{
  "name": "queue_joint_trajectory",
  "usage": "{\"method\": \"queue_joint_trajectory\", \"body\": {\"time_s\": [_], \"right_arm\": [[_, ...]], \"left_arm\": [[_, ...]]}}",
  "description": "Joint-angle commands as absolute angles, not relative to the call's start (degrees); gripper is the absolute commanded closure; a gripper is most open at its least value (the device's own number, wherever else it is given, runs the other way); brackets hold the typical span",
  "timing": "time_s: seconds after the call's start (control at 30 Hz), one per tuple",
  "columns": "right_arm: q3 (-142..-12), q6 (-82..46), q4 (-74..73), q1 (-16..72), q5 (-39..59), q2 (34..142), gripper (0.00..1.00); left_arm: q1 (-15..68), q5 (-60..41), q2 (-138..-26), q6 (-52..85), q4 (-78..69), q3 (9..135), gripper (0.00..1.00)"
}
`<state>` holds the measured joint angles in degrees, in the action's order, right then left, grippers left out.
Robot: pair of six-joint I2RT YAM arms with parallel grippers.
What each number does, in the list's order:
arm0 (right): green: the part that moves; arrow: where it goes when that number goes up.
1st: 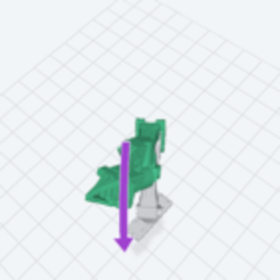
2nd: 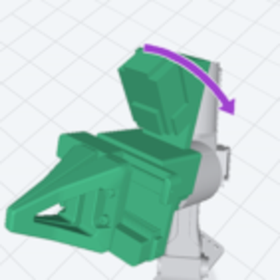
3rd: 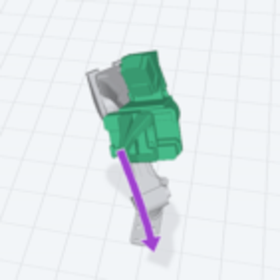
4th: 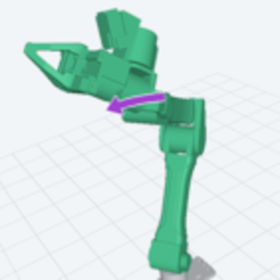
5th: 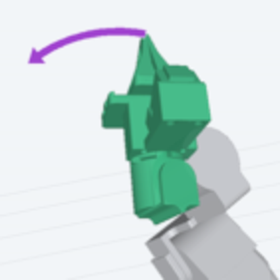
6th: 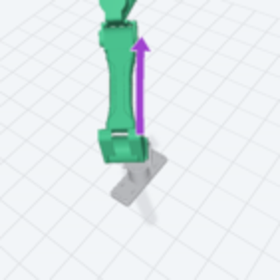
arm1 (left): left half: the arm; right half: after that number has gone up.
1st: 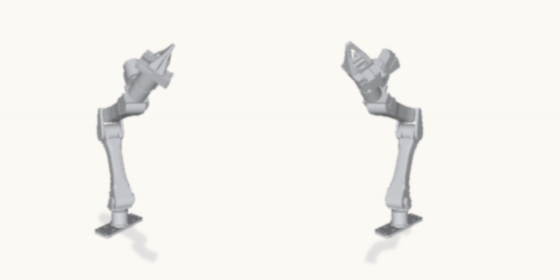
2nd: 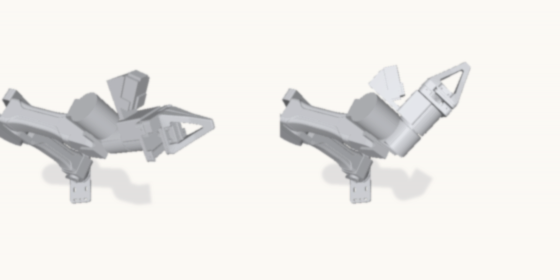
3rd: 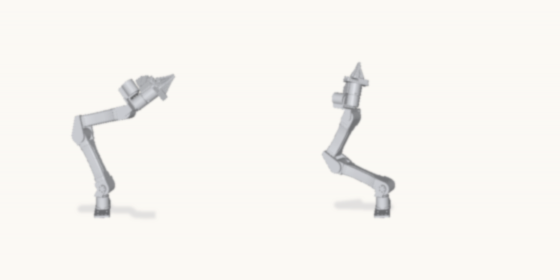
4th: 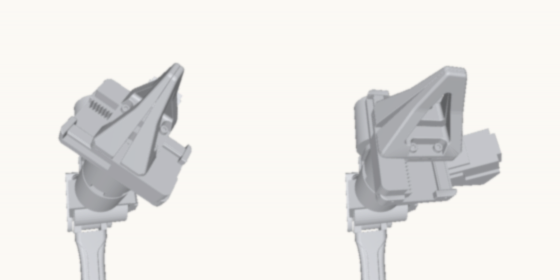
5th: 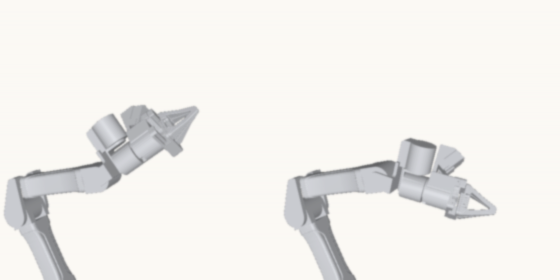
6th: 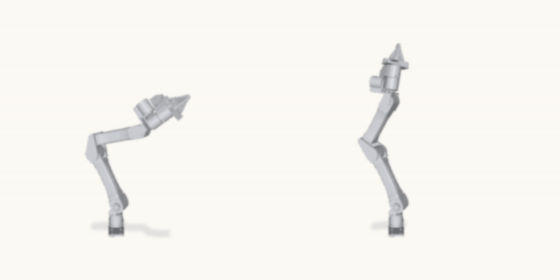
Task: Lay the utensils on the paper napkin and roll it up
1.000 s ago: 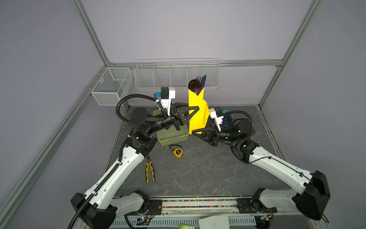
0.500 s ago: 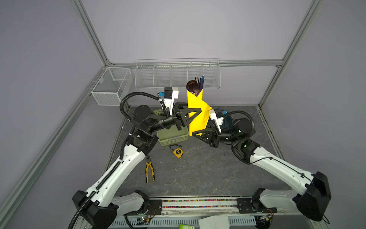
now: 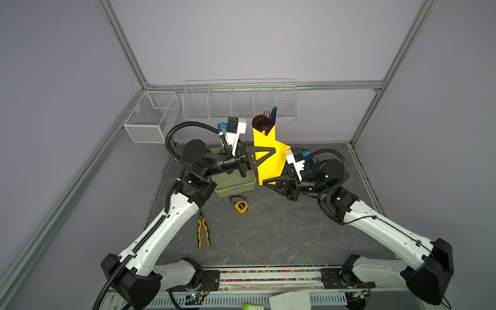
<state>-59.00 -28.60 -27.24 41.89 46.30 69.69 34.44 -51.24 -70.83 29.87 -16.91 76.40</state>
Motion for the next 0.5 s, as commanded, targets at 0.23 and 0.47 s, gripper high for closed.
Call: {"method": "queue_joint_trajectory", "body": {"time_s": [0.23, 0.47], "right_arm": [[-59.68, -23.75, -25.09, 41.05, 38.28, 62.11, 0.53], [-60.83, -25.66, -27.79, 38.84, 31.62, 60.84, 0.53]], "left_arm": [[33.92, -51.67, -70.52, 29.27, -18.37, 78.65, 1.0], [33.93, -52.34, -70.27, 29.91, -18.92, 78.25, 1.0]]}}
